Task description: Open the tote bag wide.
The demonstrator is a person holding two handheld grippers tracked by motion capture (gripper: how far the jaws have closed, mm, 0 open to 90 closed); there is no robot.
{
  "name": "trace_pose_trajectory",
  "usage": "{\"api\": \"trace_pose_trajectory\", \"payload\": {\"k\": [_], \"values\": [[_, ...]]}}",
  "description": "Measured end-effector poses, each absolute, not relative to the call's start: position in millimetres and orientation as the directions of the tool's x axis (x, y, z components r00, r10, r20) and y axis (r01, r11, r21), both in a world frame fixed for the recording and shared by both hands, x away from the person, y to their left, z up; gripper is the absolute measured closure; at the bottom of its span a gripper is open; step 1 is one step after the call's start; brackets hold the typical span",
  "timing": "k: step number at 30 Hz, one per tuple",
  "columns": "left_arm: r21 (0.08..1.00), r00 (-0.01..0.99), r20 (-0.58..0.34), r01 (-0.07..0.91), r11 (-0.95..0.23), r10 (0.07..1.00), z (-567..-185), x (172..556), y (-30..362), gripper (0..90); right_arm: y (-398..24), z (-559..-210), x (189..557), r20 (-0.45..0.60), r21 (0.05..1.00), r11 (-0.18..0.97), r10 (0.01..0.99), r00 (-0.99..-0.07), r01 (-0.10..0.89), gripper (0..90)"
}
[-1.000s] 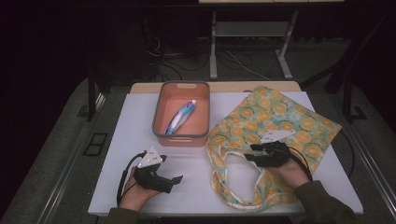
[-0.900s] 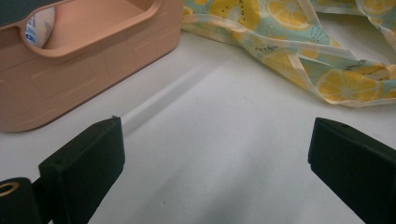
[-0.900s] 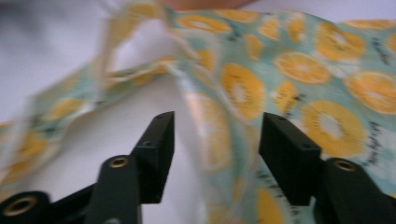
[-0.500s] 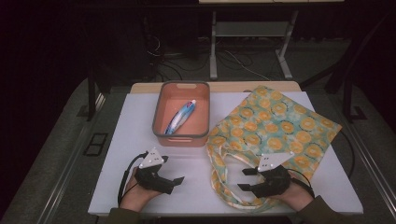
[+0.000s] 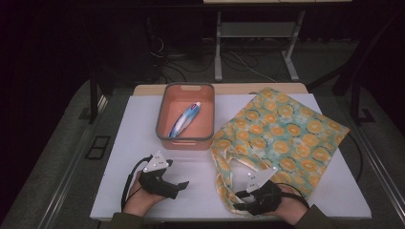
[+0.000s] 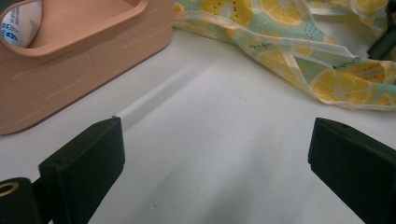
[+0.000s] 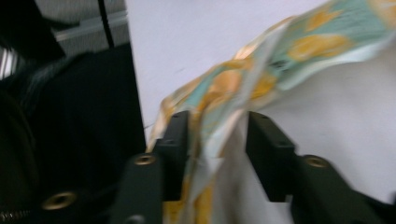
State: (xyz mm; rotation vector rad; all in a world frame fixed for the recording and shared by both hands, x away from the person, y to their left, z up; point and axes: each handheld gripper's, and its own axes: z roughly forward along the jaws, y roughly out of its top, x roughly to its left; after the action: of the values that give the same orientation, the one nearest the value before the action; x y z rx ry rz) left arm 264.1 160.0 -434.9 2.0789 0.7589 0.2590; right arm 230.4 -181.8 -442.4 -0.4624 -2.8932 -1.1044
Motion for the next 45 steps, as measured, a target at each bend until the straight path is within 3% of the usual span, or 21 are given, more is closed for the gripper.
{"api": "trace_pose_trajectory", "payload": {"k": [1, 7, 17, 24, 31, 45], "values": [[0.802, 0.792, -0.094, 0.42, -0.425, 0.604, -435, 264, 160, 2.3, -180, -443, 229, 0.097, 0.647, 0.716, 0.264, -0.96, 0.262, 73.0], [0.801, 0.791, -0.093, 0.42, -0.426, 0.604, -435, 264, 160, 2.3, -185, -437, 233, 0.107, 0.672, 0.689, 0.275, -0.956, 0.273, 80.5], [0.802, 0.792, -0.093, 0.419, -0.426, 0.603, -435, 264, 159, 2.3, -205, -419, 248, 0.116, 0.731, 0.606, 0.344, -0.932, 0.315, 84.9], [0.799, 0.792, -0.094, 0.421, -0.429, 0.603, -435, 265, 159, 2.3, -235, -402, 272, 0.09, 0.774, 0.53, 0.448, -0.889, 0.346, 87.3], [0.798, 0.792, -0.094, 0.422, -0.429, 0.604, -436, 265, 159, 2.3, -284, -388, 307, 0.081, 0.814, 0.414, 0.613, -0.786, 0.407, 88.0], [0.798, 0.789, -0.096, 0.425, -0.427, 0.607, -436, 266, 159, 2.3, -348, -397, 356, -0.006, 0.79, 0.366, 0.807, -0.591, 0.491, 88.0]]}}
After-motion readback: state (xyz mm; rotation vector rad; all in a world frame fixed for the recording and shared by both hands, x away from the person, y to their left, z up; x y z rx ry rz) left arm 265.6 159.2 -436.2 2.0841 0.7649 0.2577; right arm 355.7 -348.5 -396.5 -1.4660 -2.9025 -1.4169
